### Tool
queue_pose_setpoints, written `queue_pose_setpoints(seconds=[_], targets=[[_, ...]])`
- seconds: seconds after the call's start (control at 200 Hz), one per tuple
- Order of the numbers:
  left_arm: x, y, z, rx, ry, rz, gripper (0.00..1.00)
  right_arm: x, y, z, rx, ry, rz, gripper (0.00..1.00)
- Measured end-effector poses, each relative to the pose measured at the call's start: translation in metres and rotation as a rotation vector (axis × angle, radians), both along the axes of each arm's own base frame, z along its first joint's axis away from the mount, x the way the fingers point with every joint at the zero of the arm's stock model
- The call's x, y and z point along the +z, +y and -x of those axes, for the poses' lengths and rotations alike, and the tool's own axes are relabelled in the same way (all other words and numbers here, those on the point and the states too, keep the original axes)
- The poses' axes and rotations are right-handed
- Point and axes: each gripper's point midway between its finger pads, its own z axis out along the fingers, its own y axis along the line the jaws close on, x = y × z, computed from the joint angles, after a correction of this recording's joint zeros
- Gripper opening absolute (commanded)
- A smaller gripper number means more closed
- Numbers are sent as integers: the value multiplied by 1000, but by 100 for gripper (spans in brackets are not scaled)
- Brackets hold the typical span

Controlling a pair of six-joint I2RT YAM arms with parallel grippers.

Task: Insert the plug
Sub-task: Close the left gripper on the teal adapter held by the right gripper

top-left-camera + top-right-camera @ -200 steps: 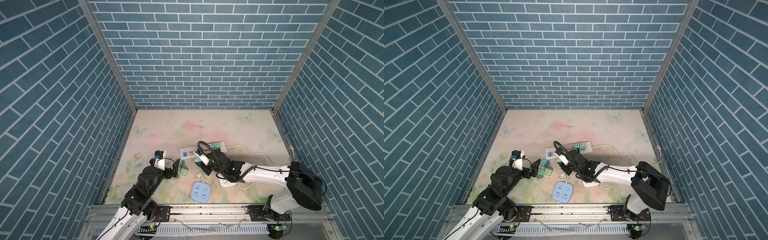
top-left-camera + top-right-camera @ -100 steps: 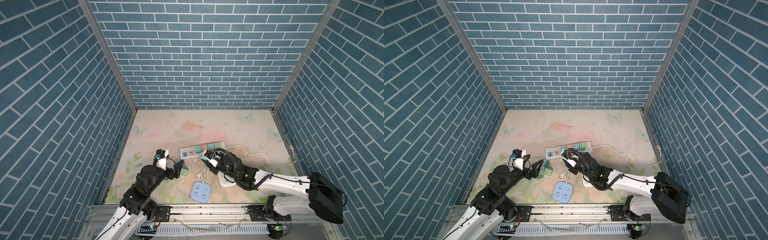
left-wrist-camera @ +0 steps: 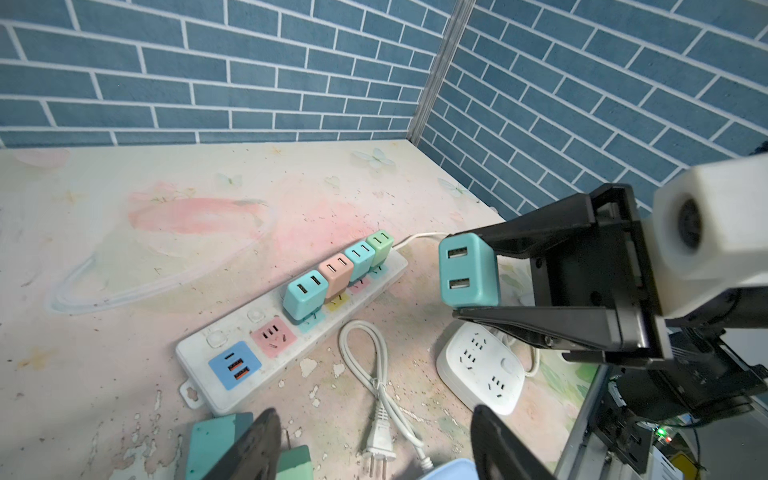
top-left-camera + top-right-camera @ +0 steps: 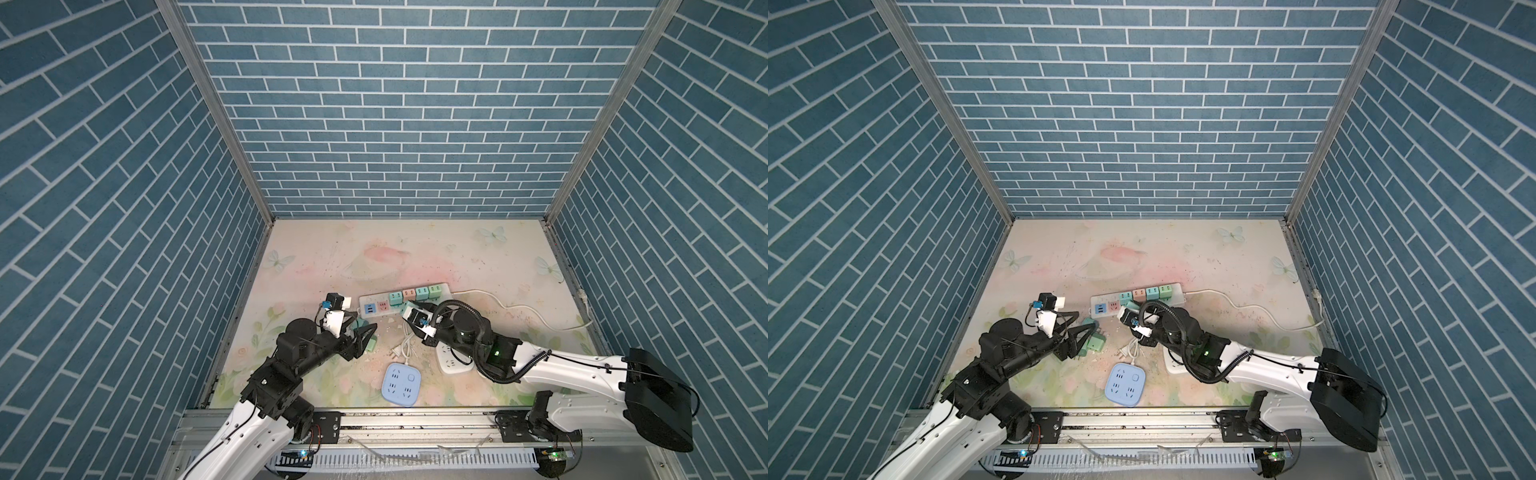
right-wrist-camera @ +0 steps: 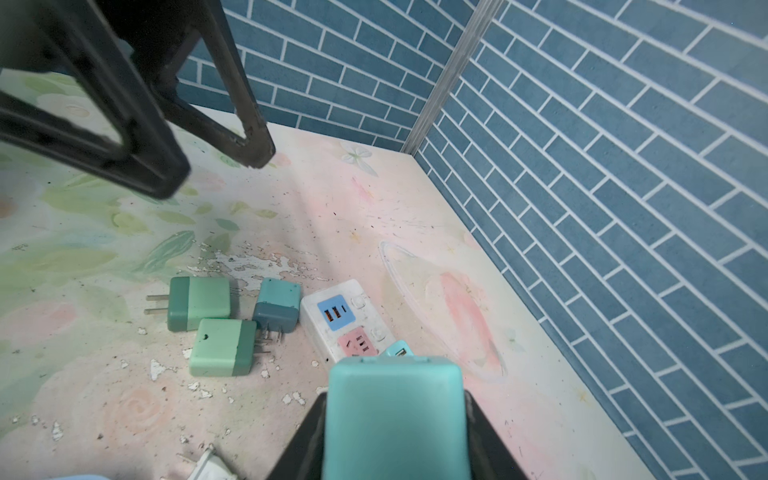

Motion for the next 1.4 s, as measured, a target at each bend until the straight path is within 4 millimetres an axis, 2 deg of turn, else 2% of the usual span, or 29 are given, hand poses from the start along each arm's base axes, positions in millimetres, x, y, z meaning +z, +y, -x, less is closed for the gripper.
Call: queue_pose_setpoints(seconds=[0.235,0.6,0.765,1.065,1.27,1.395], targets=[[-2,-7,3,-41,41,3,67,13,6,8,77,-105,7,0],[3,-20,10,-116,81,34,66,-9,24,17,146,-130,84,0],[7,-27,11,-142,83,58,66,-11,32,27,178,-138,82,0],[1,-40,11,-181,111,56,65,-5,44,52,256,-167,59,0],[-5,-54,19,-231,132,29,58,0,47,59,275,-177,40,0],[-6,-59,19,-245,134,19,48,0,49,63,287,-184,41,0]])
